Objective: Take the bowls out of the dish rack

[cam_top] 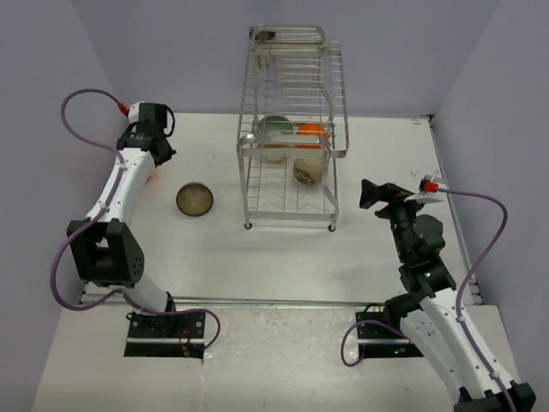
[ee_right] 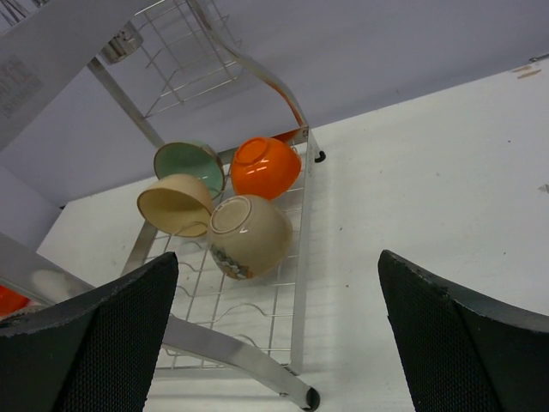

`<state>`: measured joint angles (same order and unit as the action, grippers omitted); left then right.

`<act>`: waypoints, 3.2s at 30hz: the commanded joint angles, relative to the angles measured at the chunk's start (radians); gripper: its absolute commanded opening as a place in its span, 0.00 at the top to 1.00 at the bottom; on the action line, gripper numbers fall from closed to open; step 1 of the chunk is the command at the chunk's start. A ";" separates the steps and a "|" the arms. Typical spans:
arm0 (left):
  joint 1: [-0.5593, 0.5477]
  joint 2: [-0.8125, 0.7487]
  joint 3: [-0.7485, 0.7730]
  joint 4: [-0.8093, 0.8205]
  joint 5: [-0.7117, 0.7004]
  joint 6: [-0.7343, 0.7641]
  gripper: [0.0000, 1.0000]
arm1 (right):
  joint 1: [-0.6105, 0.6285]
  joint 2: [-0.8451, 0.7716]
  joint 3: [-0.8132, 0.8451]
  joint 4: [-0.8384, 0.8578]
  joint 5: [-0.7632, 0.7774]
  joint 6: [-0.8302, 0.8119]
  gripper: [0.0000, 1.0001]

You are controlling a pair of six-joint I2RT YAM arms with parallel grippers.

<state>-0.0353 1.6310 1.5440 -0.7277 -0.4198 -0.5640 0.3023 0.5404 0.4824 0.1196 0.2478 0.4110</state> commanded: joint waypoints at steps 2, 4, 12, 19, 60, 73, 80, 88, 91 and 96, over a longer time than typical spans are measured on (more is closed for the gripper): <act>0.003 -0.031 -0.084 0.027 0.004 0.069 1.00 | 0.003 0.001 0.025 0.014 -0.039 0.014 0.01; 0.006 0.018 -0.085 0.017 0.087 0.072 1.00 | 0.003 -0.002 0.025 0.014 -0.044 0.009 0.01; -0.018 -0.028 -0.231 0.163 0.209 0.096 1.00 | 0.004 -0.017 0.027 0.011 -0.038 0.002 0.01; -0.040 -0.028 -0.334 0.275 0.369 0.099 1.00 | 0.004 -0.014 0.019 0.011 -0.030 0.008 0.01; -0.072 0.009 -0.254 0.145 0.147 0.073 0.25 | 0.004 -0.057 -0.016 0.046 -0.054 0.011 0.01; -0.074 0.092 -0.347 0.157 0.124 0.061 0.33 | 0.004 -0.069 -0.013 0.038 -0.061 0.011 0.01; -0.063 0.167 -0.363 0.166 0.148 0.053 0.98 | 0.006 -0.077 -0.013 0.037 -0.065 0.011 0.01; 0.021 0.094 -0.472 0.214 0.161 0.018 1.00 | 0.004 -0.094 -0.018 0.034 -0.077 0.018 0.01; 0.096 0.035 -0.516 0.191 0.144 0.010 1.00 | 0.004 -0.091 -0.016 0.037 -0.090 0.026 0.01; 0.182 -0.055 -0.548 0.154 0.102 0.007 1.00 | 0.004 -0.092 -0.019 0.040 -0.107 0.034 0.01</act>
<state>0.0872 1.6268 1.0294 -0.4889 -0.1917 -0.5652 0.3027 0.4511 0.4690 0.1310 0.1688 0.4305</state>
